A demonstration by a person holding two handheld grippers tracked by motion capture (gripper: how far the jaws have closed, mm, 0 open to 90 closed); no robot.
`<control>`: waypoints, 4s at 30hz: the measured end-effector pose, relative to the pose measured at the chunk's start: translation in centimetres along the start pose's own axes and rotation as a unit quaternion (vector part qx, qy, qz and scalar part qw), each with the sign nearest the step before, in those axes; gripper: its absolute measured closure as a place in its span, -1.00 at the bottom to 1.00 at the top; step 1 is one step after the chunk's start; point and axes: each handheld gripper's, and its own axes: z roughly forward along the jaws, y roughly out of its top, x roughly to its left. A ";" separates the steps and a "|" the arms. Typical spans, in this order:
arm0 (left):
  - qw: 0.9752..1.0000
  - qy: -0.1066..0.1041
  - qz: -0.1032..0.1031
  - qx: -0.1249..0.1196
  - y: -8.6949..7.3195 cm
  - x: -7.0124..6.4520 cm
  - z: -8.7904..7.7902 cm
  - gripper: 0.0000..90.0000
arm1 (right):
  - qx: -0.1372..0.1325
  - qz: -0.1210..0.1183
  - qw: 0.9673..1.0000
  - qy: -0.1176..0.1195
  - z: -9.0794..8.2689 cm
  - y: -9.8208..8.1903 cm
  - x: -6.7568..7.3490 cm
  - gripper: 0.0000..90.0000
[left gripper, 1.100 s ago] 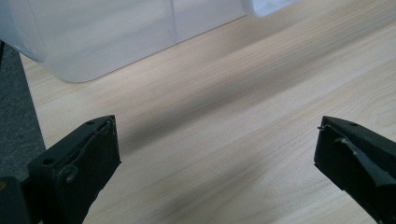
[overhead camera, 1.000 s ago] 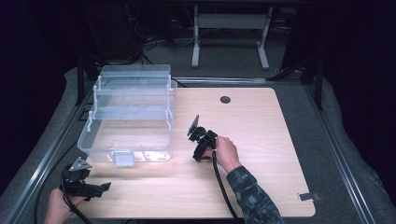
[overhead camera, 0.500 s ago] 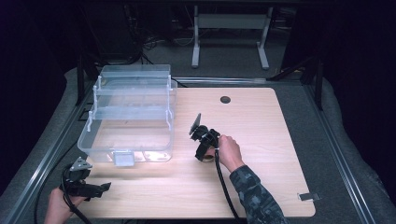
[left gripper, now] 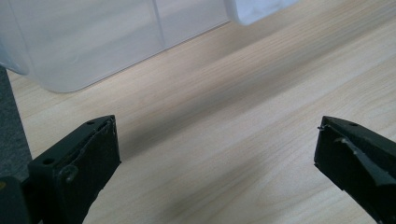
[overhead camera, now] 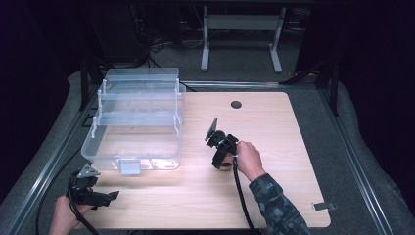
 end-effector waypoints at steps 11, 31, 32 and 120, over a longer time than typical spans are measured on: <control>1.000 0.000 0.002 0.002 0.0 -0.1 0.0 -0.99 | 0.000 0.024 1.000 -0.001 -1.1 -2.5 -1.6 -0.56; 1.000 0.001 0.002 0.006 -0.4 -0.1 0.1 -0.99 | 0.039 0.119 0.991 -0.043 -1.9 -11.0 -7.9 -0.56; 1.000 0.000 0.002 0.005 -0.4 -0.1 0.1 -0.99 | 0.039 0.119 0.991 -0.043 -1.9 -11.0 -7.9 -0.56; 0.992 0.052 -0.115 -0.015 10.0 10.5 -1.3 -1.00 | -0.107 0.119 0.987 0.029 -2.9 -17.5 -2.3 -0.75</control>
